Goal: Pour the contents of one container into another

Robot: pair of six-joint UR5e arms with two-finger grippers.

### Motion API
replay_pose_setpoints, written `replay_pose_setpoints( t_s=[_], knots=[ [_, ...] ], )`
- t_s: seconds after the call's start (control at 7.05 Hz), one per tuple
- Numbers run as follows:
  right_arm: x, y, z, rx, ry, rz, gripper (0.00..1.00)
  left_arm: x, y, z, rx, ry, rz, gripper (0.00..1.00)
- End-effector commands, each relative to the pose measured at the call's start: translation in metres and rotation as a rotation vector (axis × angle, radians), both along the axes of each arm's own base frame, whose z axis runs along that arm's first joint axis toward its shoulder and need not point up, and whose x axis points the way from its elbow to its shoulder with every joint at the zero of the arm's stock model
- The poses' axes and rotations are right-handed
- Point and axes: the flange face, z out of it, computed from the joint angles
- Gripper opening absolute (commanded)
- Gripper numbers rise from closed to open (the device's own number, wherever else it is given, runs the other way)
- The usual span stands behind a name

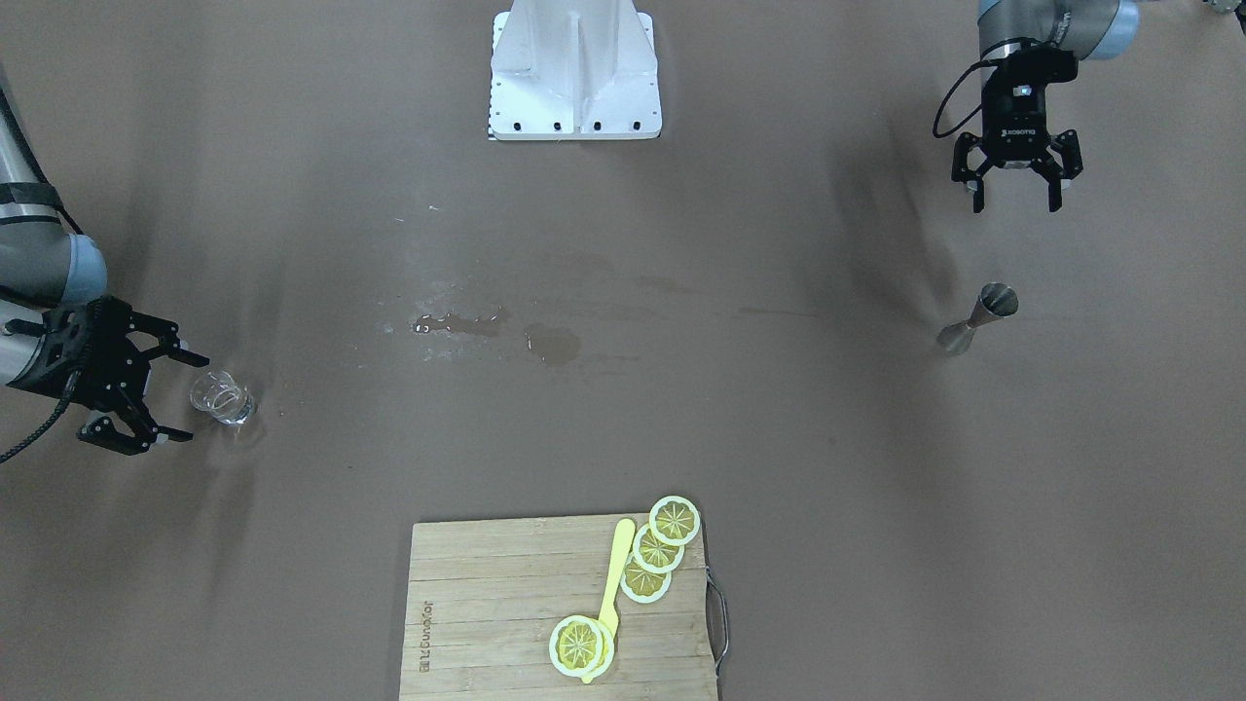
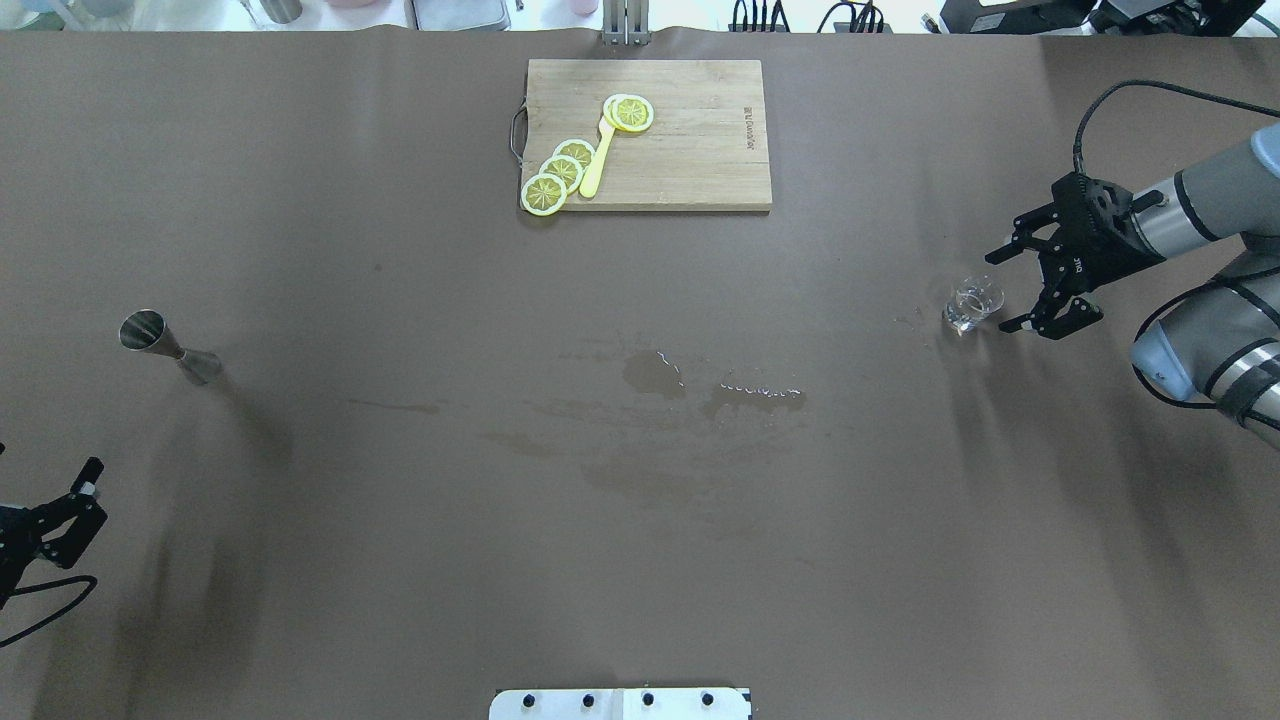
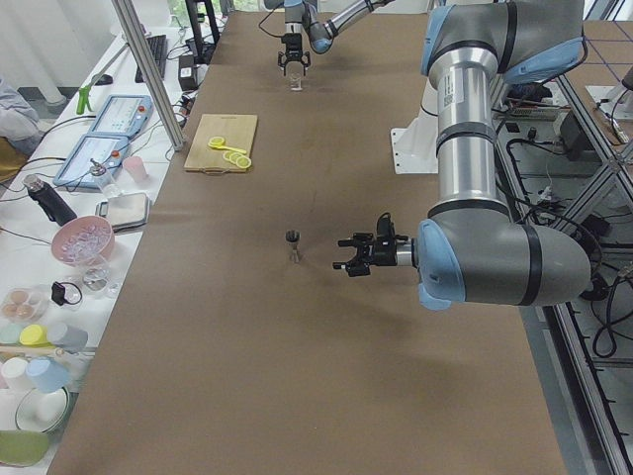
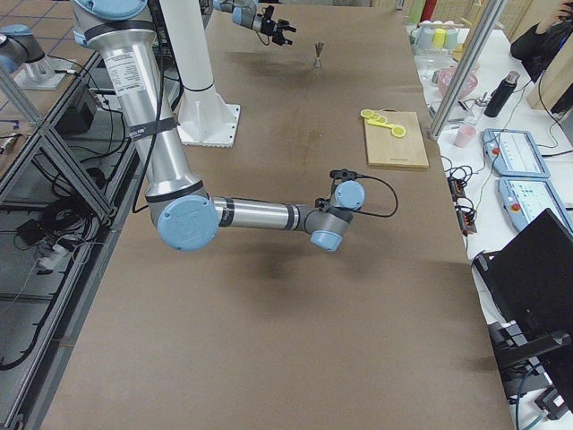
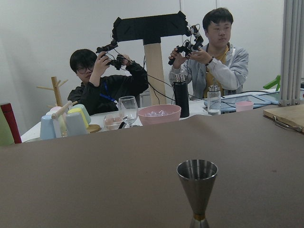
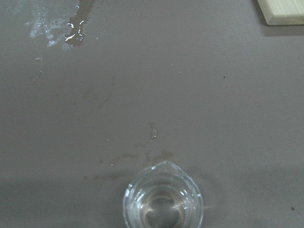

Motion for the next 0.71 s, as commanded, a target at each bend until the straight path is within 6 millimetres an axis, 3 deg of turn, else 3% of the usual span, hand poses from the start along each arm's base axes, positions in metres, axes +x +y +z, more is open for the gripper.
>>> replay_pose_setpoints(
  t_s=[0.0,0.28,0.57],
  knots=[
    [-0.007,0.003,-0.001,0.03,-0.011,-0.002,0.97,0.002,0.004,0.01,0.012,-0.044,0.009,0.99],
    [-0.018,0.01,0.007,0.025,-0.007,-0.024,0.96,0.005,0.006,0.007,0.016,-0.042,0.012,0.99],
    [-0.024,0.013,0.008,0.025,-0.004,-0.031,0.87,0.009,0.006,0.004,0.016,-0.037,0.009,0.99]
  ],
)
